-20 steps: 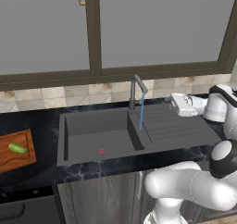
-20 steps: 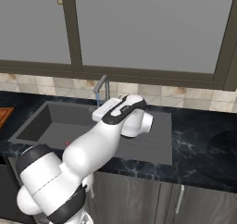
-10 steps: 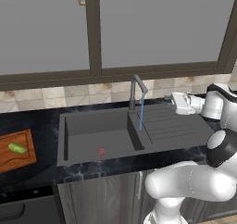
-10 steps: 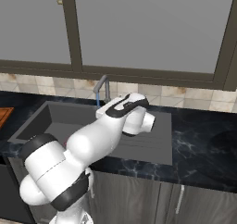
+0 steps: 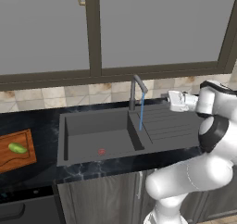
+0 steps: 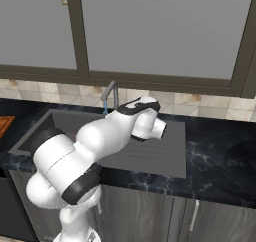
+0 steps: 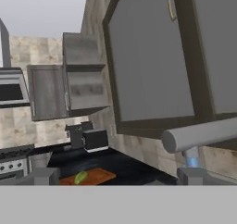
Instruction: Pick the mango from the sink and place it on the cutting board to airdry. Then turn off the sink faucet.
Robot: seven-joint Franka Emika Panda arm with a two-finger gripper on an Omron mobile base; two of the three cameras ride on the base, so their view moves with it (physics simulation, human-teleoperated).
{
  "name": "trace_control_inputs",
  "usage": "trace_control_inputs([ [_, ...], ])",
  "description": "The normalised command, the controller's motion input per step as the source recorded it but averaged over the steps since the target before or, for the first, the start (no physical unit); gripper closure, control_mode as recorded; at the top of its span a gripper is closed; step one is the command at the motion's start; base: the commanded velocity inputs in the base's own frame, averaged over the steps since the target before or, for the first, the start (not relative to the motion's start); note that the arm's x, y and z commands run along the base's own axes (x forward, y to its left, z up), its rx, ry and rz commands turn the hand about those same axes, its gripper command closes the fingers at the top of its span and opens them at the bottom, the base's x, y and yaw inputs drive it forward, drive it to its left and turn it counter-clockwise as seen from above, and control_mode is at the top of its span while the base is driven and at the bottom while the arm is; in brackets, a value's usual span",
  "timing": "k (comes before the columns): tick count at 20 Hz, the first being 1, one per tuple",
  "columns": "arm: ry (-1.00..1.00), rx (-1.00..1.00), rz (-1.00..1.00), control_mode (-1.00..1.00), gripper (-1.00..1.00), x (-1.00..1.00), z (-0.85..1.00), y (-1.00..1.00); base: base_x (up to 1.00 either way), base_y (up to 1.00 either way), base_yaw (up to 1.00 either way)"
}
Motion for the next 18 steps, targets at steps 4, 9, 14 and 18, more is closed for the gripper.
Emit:
trace_control_inputs([
  [4, 0.0, 0.0, -0.01, -1.0, -1.0, 0.36, -0.21, 0.0, 0.0, 0.0, 0.0],
  [9, 0.0, 0.0, -0.02, -1.0, -1.0, 0.29, -0.23, 0.0, 0.0, 0.0, 0.0],
  [14, 0.0, 0.0, -0.02, -1.0, -1.0, 0.31, -0.17, -0.03, 0.0, 0.0, 0.0],
  [18, 0.0, 0.0, -0.01, -1.0, -1.0, 0.35, -0.13, -0.05, 0.0, 0.0, 0.0],
])
